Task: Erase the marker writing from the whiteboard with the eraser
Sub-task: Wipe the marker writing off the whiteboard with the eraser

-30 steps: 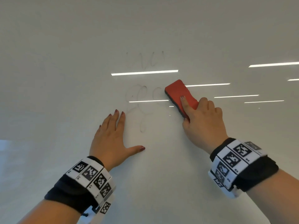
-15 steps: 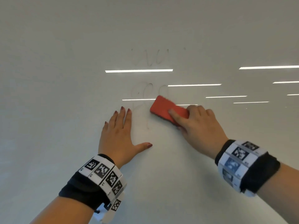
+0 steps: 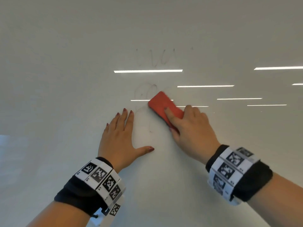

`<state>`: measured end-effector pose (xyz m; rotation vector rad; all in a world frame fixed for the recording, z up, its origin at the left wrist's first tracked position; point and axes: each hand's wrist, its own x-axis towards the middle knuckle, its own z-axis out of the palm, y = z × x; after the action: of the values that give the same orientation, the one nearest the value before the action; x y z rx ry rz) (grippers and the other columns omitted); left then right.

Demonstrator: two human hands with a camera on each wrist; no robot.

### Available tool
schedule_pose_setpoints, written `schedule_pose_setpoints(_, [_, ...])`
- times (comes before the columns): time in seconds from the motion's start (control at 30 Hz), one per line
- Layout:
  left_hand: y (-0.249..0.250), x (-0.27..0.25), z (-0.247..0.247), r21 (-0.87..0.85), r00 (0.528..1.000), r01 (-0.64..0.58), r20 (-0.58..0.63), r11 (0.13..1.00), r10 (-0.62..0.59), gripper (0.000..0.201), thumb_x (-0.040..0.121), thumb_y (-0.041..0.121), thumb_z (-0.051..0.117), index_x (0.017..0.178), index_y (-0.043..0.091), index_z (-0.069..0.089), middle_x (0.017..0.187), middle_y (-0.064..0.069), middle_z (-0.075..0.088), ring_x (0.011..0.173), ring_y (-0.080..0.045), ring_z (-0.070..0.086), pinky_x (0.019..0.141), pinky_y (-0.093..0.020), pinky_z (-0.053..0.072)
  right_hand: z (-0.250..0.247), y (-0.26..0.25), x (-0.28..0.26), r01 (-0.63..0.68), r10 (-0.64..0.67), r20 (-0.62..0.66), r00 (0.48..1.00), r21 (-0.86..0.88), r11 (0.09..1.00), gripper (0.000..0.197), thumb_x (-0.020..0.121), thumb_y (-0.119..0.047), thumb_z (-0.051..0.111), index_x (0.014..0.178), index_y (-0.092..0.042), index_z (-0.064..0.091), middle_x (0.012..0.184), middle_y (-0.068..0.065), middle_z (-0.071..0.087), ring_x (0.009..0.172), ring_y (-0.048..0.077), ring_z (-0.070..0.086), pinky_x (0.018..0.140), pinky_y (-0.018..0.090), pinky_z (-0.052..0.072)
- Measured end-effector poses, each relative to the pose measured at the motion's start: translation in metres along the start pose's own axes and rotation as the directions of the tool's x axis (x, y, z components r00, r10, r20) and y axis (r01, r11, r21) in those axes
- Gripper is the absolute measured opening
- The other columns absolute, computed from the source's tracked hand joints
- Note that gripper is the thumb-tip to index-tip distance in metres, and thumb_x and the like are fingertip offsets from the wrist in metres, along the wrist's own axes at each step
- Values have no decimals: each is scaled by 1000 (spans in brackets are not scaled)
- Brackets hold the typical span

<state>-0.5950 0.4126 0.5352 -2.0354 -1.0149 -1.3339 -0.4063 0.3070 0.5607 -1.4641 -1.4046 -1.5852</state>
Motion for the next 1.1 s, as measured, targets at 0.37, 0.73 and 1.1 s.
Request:
schedule_pose_setpoints(0.37, [-1, 1, -1, 15, 1000, 1, -12, 1000, -1, 125, 53, 96, 30, 150, 24, -4, 158, 2, -3, 145, -18, 3, 116, -40, 17, 5, -4, 0, 167, -167, -5, 986, -39, 985, 51, 89, -41, 34, 134, -28, 51, 88, 12, 51, 74, 29, 47, 63, 36, 35])
schedule_pose_setpoints(0.73, [-2, -2, -1, 5, 1000, -2, -1, 1000, 2, 125, 57, 93, 32, 149, 22, -11, 157, 4, -12, 145, -17, -3, 118, -39, 10, -7, 16, 40, -243, 246, 20, 969, -97, 965, 58, 96, -45, 35, 148, -25, 22, 110, 15, 43, 95, 30, 43, 72, 37, 29])
schedule_pose_setpoints(1.1, [-2, -2, 1, -16, 999, -11, -33, 1000, 10, 129, 53, 95, 28, 150, 17, -4, 158, 1, -4, 145, -18, 3, 117, -39, 14, 2, -34, 0, 101, -100, 40, 994, -17, 995, 55, 78, -39, 64, 129, -18, 57, 86, 13, 51, 73, 28, 47, 60, 34, 32])
